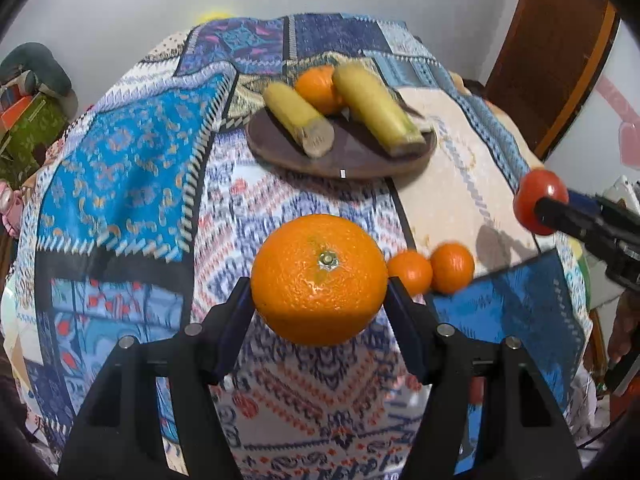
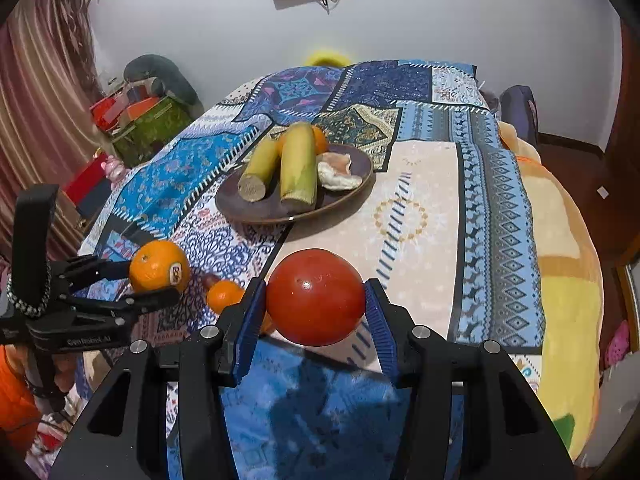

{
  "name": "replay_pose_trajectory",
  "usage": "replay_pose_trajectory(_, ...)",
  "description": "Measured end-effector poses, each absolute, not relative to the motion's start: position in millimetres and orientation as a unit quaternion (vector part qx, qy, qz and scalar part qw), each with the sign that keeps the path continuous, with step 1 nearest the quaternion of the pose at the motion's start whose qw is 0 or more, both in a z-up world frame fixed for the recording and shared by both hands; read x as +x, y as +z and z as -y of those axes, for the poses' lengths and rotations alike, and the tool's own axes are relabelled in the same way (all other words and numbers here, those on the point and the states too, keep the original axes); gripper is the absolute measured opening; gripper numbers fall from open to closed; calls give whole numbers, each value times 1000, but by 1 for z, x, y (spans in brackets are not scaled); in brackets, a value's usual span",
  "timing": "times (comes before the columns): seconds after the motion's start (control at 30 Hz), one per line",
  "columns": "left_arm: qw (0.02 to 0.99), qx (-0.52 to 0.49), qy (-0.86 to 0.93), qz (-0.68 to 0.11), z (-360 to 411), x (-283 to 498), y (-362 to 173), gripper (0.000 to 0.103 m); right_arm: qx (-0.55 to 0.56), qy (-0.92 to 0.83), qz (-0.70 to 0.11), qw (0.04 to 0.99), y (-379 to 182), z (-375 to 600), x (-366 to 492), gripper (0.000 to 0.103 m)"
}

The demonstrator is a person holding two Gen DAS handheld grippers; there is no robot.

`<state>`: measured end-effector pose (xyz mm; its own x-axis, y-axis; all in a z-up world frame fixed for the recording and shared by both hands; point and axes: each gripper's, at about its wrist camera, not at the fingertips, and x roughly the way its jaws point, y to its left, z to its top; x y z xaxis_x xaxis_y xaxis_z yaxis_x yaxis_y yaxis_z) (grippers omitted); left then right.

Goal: Organize fruits
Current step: 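Carry the large orange with the left gripper onto the plate while the right gripper holds the tomato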

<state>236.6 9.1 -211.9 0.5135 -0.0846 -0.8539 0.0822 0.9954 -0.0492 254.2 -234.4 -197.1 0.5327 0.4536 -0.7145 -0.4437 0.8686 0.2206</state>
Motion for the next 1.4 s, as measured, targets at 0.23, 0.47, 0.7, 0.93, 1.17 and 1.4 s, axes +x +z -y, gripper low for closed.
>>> replay_pose_trajectory(0.23, 885, -4, -56, -462, -4, 275, -192, 65, 7, 255, -404, 878, -196, 236, 268, 47)
replay_pose_trajectory(0.47, 885, -2, -63, -462, 8, 319, -198, 65, 5, 252, -402, 880, -199, 237, 281, 47)
replay_pose_trajectory(0.7, 873, -20, -76, -482, 15, 345, -217, 65, 4, 250, -410, 877, -208, 236, 297, 47)
replay_pose_trajectory(0.93, 882, -8, -82, -464, 14, 341, -211, 69, 8, 258, -407, 876, -204, 227, 311, 47)
replay_pose_trajectory(1.17, 902, -35, -64, -425, -15, 321, -187, 80, -9, 274, -384, 881, -185, 204, 319, 47)
replay_pose_trajectory(1.4, 912, -37, -15, -408, -59, 307, -182, 82, -25, 293, -361, 885, -166, 171, 335, 47)
